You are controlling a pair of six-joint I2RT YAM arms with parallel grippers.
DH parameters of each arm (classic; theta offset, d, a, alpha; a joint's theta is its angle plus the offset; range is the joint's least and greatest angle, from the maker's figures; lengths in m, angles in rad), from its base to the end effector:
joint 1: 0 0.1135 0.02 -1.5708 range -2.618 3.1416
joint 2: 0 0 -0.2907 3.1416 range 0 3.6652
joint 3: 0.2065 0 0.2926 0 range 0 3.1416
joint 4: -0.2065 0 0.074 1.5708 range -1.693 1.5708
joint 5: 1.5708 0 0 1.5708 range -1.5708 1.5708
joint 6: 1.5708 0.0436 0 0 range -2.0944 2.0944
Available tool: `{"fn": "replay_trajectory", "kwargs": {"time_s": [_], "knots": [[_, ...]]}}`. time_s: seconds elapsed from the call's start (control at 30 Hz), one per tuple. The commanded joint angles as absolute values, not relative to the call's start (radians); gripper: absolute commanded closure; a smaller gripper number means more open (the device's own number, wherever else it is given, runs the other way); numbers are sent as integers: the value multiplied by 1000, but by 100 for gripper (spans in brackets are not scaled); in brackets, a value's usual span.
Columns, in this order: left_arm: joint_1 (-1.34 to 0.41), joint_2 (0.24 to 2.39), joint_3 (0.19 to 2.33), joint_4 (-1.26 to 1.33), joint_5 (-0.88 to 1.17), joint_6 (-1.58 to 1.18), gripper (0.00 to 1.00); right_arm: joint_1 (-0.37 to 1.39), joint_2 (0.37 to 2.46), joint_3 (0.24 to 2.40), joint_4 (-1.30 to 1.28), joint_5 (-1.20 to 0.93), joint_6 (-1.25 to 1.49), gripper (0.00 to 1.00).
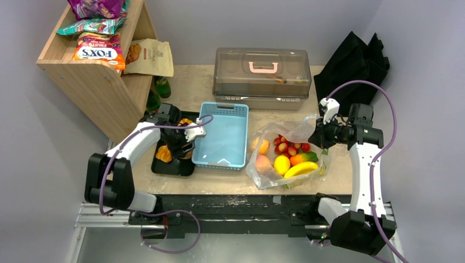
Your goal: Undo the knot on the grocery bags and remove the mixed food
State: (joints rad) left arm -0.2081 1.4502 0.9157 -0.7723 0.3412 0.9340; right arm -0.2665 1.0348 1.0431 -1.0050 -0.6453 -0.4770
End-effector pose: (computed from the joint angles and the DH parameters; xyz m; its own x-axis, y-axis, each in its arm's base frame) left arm 0.2827 -0.0746 0.1967 -0.3364 0.8454 -0.4149 0.9260 0.3772 0.0177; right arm 0.2158 -0.0317 0.3344 -0.6716 -0.1969 -0.7143 -0.4649 0.8626 0.1993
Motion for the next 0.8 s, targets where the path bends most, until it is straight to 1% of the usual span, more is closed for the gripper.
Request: {"fn": "replay_trajectory", "kwargs": {"time_s": [0.0, 0.1, 0.2, 0.3, 0.37, 0.43, 0.57, 0.67, 0.77], "knots": [[-191, 1329, 998, -882, 395, 927, 36, -262, 1024, 1077, -1014, -648, -493, 100], [-187, 1281, 1037, -945, 402, 941, 33, -263, 1024, 1074, -1007, -656, -485, 100], [-189, 1247, 1100, -997, 440, 916, 33, -262, 1022, 1074, -997, -663, -476, 100], [-231, 1223, 1264, -1026, 557, 787, 37, -262, 1016, 1077, -993, -678, -465, 100], [-331, 1219, 1368, -975, 575, 677, 39, -262, 1009, 1073, -988, -695, -448, 100], [-471, 1240, 1473, -910, 576, 587, 40, -262, 1001, 1069, -981, -714, -432, 100], [-726, 1346, 1618, -821, 520, 499, 42, -263, 990, 1065, -982, -731, -402, 100], [-881, 1451, 1670, -754, 479, 504, 42, -262, 982, 1055, -982, -741, -382, 100], [-993, 1535, 1674, -664, 459, 531, 42, -262, 969, 1051, -974, -749, -354, 100]]}}
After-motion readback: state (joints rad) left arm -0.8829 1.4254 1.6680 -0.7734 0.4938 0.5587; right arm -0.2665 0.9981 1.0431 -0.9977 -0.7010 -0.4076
